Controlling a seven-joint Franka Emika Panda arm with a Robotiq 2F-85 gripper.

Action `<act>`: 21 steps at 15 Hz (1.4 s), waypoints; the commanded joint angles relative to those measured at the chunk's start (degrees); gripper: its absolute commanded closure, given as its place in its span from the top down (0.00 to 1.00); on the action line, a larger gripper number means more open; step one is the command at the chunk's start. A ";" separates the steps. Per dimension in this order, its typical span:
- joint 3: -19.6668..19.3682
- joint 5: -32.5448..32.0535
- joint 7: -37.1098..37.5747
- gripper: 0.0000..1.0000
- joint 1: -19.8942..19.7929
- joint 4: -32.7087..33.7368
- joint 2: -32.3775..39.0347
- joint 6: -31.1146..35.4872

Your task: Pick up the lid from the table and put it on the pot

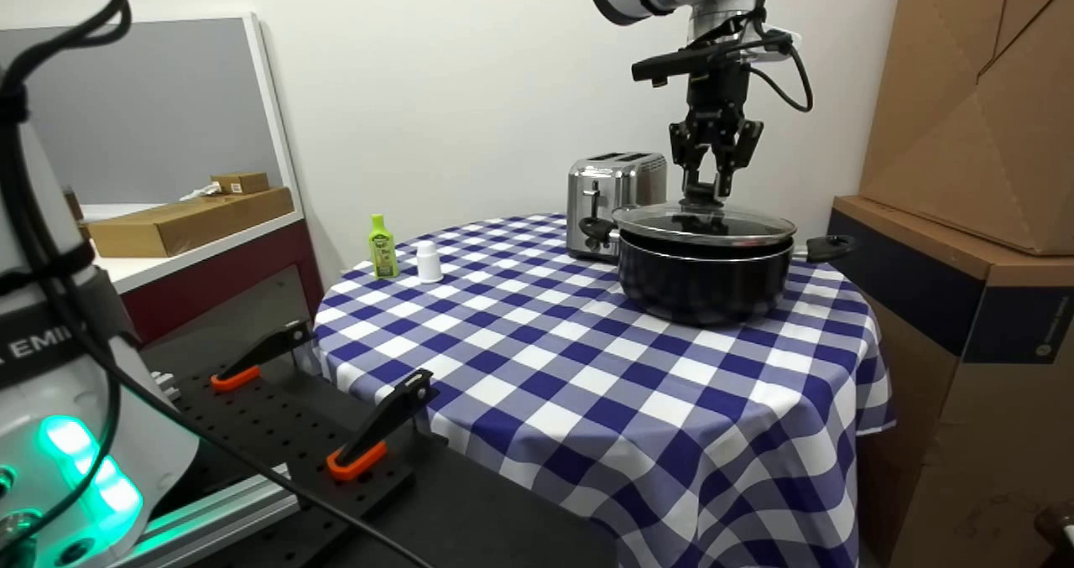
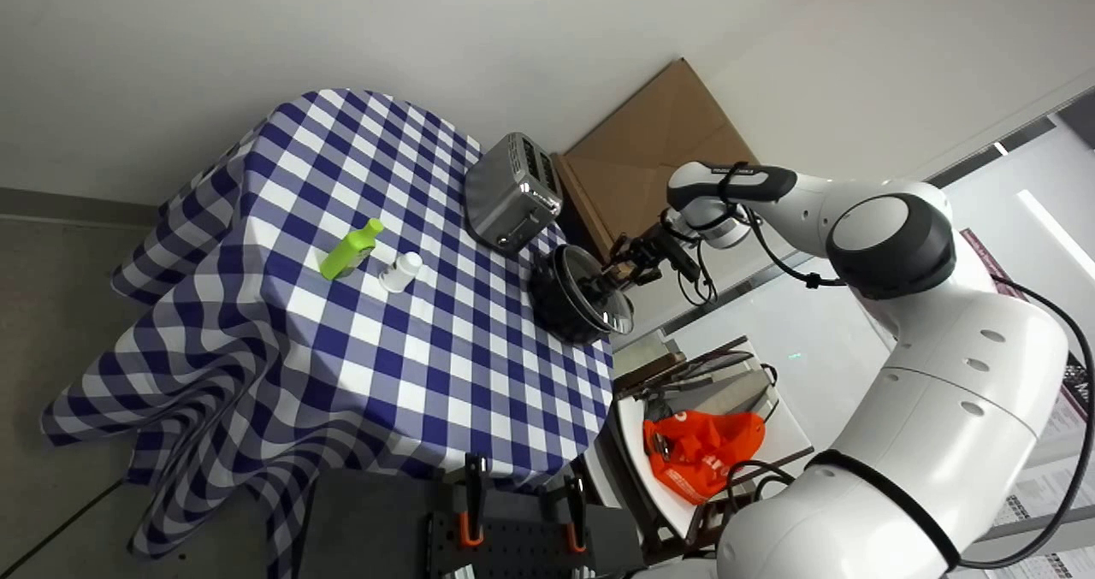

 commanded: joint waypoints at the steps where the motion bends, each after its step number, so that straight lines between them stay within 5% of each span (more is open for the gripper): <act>1: 0.23 -0.87 -0.25 0.25 -0.12 5.34 2.53 -3.45; 12: 0.36 -1.19 0.08 0.25 0.23 10.67 6.79 -4.84; 21: 0.21 -1.71 0.15 0.25 0.63 8.07 5.62 -2.12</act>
